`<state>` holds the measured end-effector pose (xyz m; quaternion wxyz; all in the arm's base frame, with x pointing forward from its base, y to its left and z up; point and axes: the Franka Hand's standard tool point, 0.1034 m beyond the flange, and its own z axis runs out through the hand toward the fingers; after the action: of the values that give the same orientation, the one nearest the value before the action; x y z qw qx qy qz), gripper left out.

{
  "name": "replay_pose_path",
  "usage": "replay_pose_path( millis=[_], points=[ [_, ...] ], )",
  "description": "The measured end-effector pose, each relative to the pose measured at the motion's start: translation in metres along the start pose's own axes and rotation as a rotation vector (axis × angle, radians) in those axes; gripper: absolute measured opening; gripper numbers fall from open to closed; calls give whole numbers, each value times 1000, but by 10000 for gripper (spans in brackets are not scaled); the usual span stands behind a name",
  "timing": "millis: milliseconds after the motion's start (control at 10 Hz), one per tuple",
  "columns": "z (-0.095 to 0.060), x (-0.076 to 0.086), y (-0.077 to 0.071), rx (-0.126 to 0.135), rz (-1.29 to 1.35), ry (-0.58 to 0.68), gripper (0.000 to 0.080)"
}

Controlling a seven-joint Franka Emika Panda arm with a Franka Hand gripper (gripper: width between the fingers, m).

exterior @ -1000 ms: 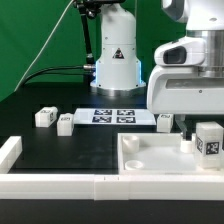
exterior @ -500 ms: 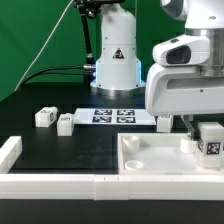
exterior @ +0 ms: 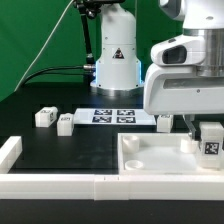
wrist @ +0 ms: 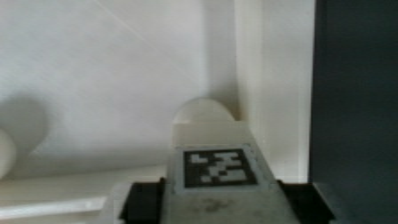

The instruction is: Assemble one leg

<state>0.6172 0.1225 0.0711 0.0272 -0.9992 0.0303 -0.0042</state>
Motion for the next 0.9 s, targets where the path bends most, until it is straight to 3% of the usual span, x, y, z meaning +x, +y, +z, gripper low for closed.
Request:
replay_pose_path(
  millis=[600, 900],
  points=[
    [2, 0, -1, 37, 771, 0, 294],
    [2, 0, -4, 72, 1247, -38, 294]
  ],
)
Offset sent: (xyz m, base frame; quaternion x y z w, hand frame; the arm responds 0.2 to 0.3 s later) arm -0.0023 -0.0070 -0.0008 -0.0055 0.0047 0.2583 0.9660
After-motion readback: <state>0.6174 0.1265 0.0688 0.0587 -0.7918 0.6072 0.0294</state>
